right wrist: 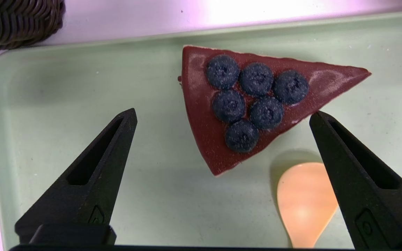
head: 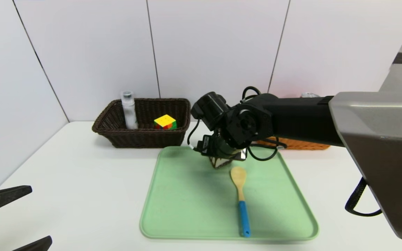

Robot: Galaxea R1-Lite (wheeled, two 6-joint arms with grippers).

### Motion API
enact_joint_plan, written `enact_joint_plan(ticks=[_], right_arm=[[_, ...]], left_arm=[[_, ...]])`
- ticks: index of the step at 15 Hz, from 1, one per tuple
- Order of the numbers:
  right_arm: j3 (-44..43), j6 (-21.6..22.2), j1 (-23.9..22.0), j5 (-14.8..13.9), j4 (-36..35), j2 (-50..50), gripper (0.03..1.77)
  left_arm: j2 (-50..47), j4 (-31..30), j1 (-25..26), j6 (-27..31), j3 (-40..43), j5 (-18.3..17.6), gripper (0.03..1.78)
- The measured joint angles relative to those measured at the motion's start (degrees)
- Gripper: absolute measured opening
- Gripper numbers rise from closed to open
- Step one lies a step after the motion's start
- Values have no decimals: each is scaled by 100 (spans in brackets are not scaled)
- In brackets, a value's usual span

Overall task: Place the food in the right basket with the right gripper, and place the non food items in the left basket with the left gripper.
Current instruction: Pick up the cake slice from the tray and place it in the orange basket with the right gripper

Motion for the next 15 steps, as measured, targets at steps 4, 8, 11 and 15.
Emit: enact_joint_plan(ticks=[4,8,11,15], right_arm=[[4,80,0,-59,195,12,171],[6,85,-2,-235,196,-5,171],[4,83,-6,-268,176,20,171],[-7,79,2,-315,162,76,171]], left_arm=[[-61,-4,2,1,46,-6,169],[-127,2,0,0,66,-9,169],[-218,16,-2,10,135,-11,169],[-386,168,-2,10,177,-11,169]])
